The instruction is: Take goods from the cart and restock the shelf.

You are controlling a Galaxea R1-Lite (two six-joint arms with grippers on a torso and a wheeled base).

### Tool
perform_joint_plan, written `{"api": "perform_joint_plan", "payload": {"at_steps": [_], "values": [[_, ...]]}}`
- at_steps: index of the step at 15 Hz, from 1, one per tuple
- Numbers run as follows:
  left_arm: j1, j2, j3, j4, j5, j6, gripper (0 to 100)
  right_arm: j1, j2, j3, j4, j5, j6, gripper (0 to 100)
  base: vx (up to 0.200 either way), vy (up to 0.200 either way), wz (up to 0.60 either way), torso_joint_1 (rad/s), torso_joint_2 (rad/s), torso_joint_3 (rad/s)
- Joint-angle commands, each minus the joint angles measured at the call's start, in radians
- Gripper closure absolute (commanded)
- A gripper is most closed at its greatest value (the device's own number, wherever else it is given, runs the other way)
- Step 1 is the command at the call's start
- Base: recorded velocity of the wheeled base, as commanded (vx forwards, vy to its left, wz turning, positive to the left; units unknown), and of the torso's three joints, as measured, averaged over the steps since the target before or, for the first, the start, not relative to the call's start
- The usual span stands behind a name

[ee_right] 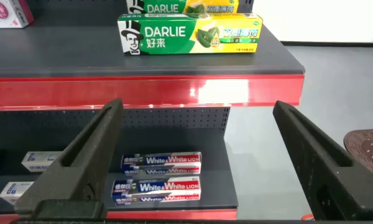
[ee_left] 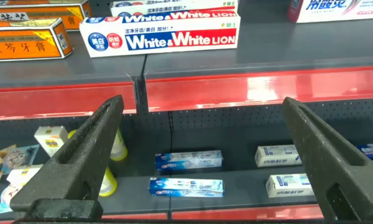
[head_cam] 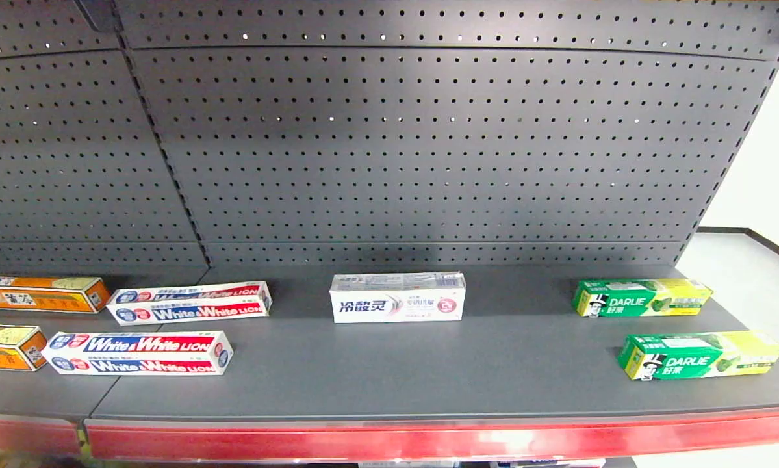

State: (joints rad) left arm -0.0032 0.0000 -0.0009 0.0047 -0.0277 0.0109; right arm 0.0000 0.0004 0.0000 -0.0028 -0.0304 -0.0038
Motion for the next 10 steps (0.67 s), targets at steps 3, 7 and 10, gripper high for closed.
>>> {"api": "perform_joint_plan", "payload": {"at_steps": [3, 7, 10], "values": [[0.0, 0.0, -0.001, 0.0, 0.0, 0.0, 0, 0.0, 0.0, 0.0, 0.0, 0.0, -0.001, 0, 0.0, 0.0, 0.0, 0.0, 0.0, 0.0], [0.0, 0.0, 0.001, 0.0, 0.0, 0.0, 0, 0.0, 0.0, 0.0, 0.0, 0.0, 0.001, 0, 0.0, 0.0, -0.45, 0.003, 0.0, 0.004], [0.0, 0.0, 0.001, 0.0, 0.0, 0.0, 0, 0.0, 0.0, 0.0, 0.0, 0.0, 0.001, 0, 0.0, 0.0, -0.6, 0.01, 0.0, 0.001]]}}
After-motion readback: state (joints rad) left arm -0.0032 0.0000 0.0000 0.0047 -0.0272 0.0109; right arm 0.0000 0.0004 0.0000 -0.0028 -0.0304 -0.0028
